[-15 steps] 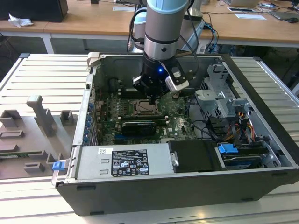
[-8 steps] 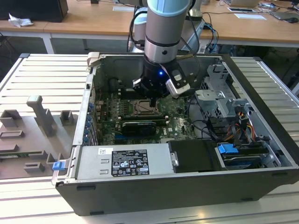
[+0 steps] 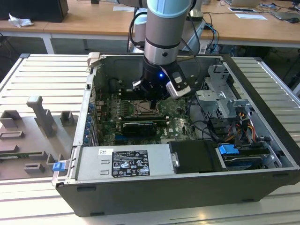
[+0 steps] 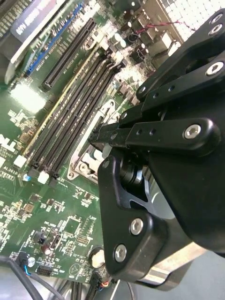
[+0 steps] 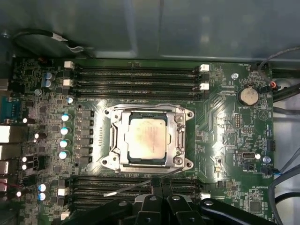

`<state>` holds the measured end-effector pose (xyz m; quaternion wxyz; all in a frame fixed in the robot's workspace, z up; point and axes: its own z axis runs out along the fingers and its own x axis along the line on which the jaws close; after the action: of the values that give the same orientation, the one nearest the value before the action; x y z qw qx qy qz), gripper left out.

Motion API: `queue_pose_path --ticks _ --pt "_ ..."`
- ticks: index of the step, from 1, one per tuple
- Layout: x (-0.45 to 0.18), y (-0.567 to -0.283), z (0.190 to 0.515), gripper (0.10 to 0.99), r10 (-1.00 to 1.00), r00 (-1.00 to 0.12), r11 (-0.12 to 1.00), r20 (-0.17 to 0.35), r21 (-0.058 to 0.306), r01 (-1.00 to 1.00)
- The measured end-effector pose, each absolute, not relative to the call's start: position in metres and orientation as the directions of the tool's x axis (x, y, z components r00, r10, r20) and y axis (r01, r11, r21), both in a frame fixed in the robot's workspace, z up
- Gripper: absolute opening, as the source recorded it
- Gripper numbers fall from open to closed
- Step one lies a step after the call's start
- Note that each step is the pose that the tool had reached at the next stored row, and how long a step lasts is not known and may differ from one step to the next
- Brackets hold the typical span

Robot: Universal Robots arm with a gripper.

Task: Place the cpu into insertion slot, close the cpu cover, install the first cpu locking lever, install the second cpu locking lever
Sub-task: 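Install the second cpu locking lever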

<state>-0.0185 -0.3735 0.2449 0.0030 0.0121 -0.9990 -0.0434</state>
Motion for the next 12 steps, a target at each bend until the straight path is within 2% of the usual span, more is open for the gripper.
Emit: queue_pose_path --ticks 12 --pt "-0.0236 -0.3749 0.2449 0.106 -0.027 -1.000 0.996 0.005 0.090 -0.026"
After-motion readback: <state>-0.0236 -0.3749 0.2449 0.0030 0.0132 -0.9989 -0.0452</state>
